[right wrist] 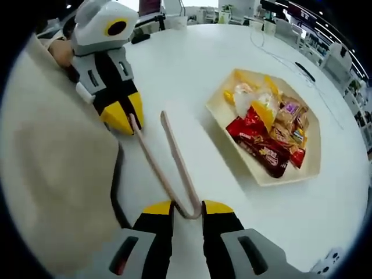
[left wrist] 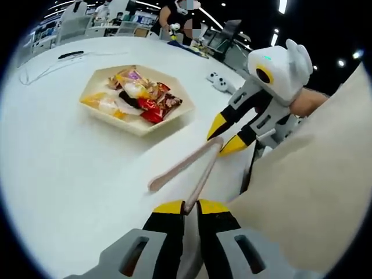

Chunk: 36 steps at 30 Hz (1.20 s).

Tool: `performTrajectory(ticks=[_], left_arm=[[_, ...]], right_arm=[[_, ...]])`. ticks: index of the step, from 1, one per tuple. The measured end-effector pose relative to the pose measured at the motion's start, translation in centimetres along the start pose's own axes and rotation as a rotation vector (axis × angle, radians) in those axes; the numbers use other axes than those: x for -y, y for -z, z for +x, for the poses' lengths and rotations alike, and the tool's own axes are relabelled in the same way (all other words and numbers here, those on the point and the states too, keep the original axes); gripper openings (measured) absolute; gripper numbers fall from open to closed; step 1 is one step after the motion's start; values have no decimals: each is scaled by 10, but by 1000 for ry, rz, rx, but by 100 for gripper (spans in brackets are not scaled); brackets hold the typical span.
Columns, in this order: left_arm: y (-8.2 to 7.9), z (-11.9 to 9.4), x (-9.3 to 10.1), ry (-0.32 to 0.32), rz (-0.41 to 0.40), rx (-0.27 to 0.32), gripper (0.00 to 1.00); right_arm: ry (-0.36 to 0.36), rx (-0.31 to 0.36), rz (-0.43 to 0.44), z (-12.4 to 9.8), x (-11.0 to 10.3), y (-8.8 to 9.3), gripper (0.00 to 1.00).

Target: Place the target food into the container with the food tongs after gripping and lifting it, then release it inside without dropping or visibly crushing the food.

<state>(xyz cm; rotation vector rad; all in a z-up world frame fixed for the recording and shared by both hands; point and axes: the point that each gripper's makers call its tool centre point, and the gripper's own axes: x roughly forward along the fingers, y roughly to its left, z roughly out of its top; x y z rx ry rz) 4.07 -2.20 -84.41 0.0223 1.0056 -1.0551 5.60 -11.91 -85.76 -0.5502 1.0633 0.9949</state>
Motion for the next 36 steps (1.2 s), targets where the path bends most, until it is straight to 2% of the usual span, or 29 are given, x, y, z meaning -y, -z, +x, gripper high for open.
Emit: performTrajectory(ticks=[13, 17, 19, 31, 34, 36], left_arm=[[2, 3, 2, 7, 6, -21, 10], [7, 6, 7, 26, 19, -45, 12], [7, 6, 8, 29, 19, -44, 12], [7, 5, 7, 19, 1, -45, 19], [6, 4, 7, 20, 1, -41, 19], [6, 1, 6, 13, -1, -33, 20]], right_arm=[[0, -10, 22, 3, -2, 4, 18], [7, -4, 35, 4, 0, 4, 20], [-4, 12, 53, 5, -1, 2, 21], [-6, 16, 67, 6, -2, 7, 22], [-5, 26, 86, 4, 0, 10, 24], [-40, 80, 186, 2, -5, 9, 25]])
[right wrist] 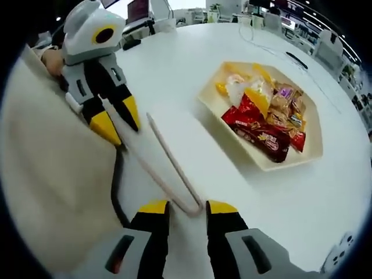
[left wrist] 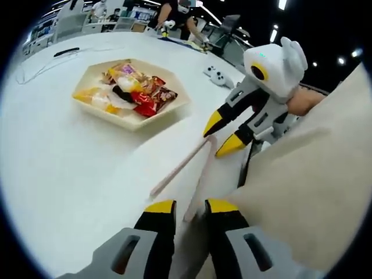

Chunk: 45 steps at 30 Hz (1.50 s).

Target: Place the target food into the container with the food tongs after gripping and lifting it, then release it inside without dropping or visibly crushing the food.

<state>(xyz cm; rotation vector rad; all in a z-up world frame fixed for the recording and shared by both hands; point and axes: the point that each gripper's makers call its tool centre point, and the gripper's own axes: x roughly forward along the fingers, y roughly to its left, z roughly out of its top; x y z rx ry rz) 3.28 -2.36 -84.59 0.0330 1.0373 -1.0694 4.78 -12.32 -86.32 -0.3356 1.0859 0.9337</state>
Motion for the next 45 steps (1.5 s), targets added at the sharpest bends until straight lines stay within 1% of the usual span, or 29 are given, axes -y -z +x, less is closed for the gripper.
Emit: performTrajectory(ticks=[2, 3, 4, 6, 8, 12, 13, 16, 19, 20, 23, 24, 25, 27, 28, 29, 31, 32, 34, 36, 37, 38, 39, 40, 41, 43, 44, 45], left_arm=[[-1, -3, -1, -4, -8, 10, 21], [-3, -8, -4, -20, -20, 37, 22], [-4, -12, -7, -33, -34, 54, 23], [-5, -18, -11, -52, -53, 81, 25], [-3, -27, -16, -81, -47, 96, 26], [-2, -41, -23, -120, -69, 128, 33], [-2, -48, -26, -139, -80, 147, 35], [-5, -58, -31, -167, -102, 180, 39], [-16, -75, -38, -214, -106, 266, 42], [-18, -77, -38, -218, -107, 275, 42], [-35, -97, -43, -256, -119, 367, 45], [-38, -102, -44, -264, -123, 383, 46], [-44, -110, -45, -280, -121, 409, 48], [-53, -121, -48, -310, -118, 454, 52], [-56, -124, -49, -318, -117, 466, 56], [-62, -133, -52, -351, -111, 497, 59], [-64, -136, -53, -363, -110, 507, 65], [-77, -154, -54, -391, -101, 573, 68], [-90, -173, -56, -424, -101, 645, 74], [-98, -185, -57, -441, -101, 687, 78], [-104, -196, -58, -460, -96, 721, 81], [-107, -203, -58, -469, -94, 741, 83], [-112, -214, -58, -485, -93, 774, 86], [-114, -218, -58, -492, -95, 785, 90], [-121, -233, -57, -508, -93, 839, 93], [-125, -248, -59, -523, -100, 887, 99], [-127, -257, -59, -523, -106, 911, 99], [-128, -263, -59, -524, -108, 925, 99]], right_arm=[[-15, 64, 93, -4, -1, 0, 25], [-17, 79, 115, -5, 0, 0, 26], [-26, 109, 180, -7, -1, 2, 27], [-20, 140, 228, -11, 1, 8, 27], [-13, 186, 291, -17, 3, 14, 29], [-1, 242, 338, -27, 6, 19, 33], [10, 285, 362, -33, 9, 16, 35], [14, 354, 406, -43, 12, 9, 40], [26, 438, 442, -55, 18, -5, 48], [30, 448, 442, -56, 19, -7, 51], [73, 523, 431, -69, 28, -27, 62], [86, 546, 419, -75, 30, -35, 65], [90, 566, 409, -79, 31, -41, 66], [98, 631, 393, -92, 34, -59, 68], [97, 643, 390, -95, 34, -63, 69], [96, 655, 388, -99, 34, -67, 69], [95, 663, 385, -101, 35, -70, 71], [107, 722, 363, -118, 37, -88, 72], [121, 789, 353, -136, 39, -106, 74], [126, 829, 346, -149, 40, -118, 77], [138, 863, 335, -158, 41, -126, 77], [144, 878, 331, -164, 41, -131, 78], [152, 906, 326, -173, 41, -139, 79], [159, 924, 327, -176, 43, -142, 81], [171, 991, 333, -190, 44, -155, 82], [174, 1048, 334, -203, 44, -166, 85], [180, 1074, 320, -211, 42, -173, 85], [187, 1079, 309, -215, 40, -177, 87]])
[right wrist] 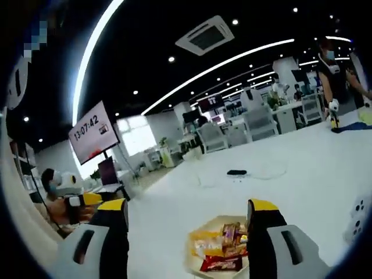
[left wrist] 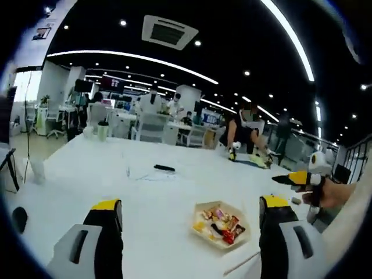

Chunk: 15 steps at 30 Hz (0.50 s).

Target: Place the target food into the container with the food tongs after gripping and lifting it, then release it inside without dropping or visibly crushing the food.

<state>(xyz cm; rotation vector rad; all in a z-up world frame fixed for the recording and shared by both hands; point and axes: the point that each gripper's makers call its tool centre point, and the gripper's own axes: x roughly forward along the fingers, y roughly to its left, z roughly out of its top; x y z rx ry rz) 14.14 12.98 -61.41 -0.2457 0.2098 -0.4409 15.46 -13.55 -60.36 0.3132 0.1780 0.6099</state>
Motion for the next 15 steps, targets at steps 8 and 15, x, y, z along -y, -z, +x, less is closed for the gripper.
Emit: performTrajectory(ticks=[8, 15], left_arm=[[-37, -26, -20, -20, 49, 54, 99], [-60, -78, -58, -104, -4, 96, 99]], right_arm=[[207, 225, 35, 1, 25, -51, 93], [266, 270, -73, 21, 8, -83, 90]])
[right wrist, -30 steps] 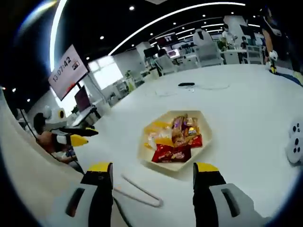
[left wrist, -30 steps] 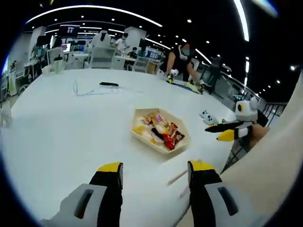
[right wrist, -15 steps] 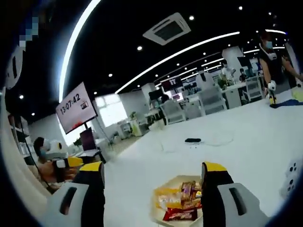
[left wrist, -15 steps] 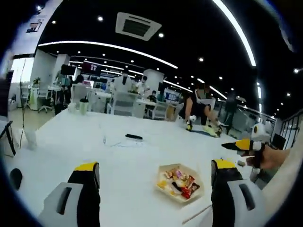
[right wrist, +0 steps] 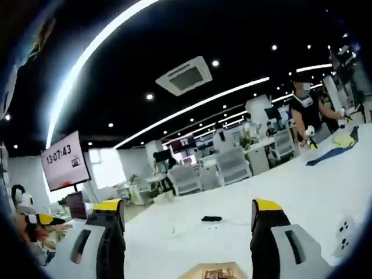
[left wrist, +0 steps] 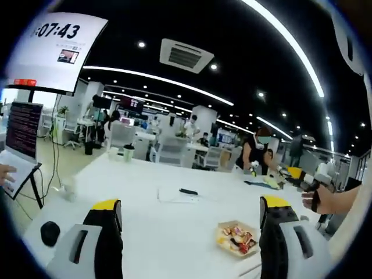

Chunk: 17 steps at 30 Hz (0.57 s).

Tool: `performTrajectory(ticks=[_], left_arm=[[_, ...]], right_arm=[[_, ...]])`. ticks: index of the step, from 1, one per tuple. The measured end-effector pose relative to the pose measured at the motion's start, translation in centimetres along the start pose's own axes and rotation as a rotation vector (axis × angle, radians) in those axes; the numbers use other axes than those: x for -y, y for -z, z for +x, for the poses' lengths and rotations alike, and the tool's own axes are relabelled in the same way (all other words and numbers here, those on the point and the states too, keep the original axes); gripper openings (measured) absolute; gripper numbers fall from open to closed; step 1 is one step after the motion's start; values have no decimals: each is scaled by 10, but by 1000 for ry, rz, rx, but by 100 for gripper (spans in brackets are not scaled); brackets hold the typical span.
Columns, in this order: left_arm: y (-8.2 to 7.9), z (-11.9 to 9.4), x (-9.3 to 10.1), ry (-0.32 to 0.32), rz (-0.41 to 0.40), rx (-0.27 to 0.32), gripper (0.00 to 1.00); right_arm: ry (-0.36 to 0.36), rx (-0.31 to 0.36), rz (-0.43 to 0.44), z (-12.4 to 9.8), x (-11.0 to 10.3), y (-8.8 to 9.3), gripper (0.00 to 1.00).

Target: Place the target food into the container with the food tongs after gripping and lifting it, then release it inside without dropping or visibly crushing the food.

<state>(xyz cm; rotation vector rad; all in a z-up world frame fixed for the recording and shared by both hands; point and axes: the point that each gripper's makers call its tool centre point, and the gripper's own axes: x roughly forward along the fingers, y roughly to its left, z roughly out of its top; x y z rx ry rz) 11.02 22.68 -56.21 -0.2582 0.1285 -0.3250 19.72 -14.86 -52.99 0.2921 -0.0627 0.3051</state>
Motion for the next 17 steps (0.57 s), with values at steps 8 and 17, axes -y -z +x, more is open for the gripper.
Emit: performTrajectory(ticks=[8, 17], left_arm=[[-4, -24, -48, -113, 50, -19, 99], [-8, -10, -53, -59, 41, -12, 99]], right_arm=[[35, -6, -180, 21, -60, 0, 81], [54, -38, -217, 15, -66, 2, 78]])
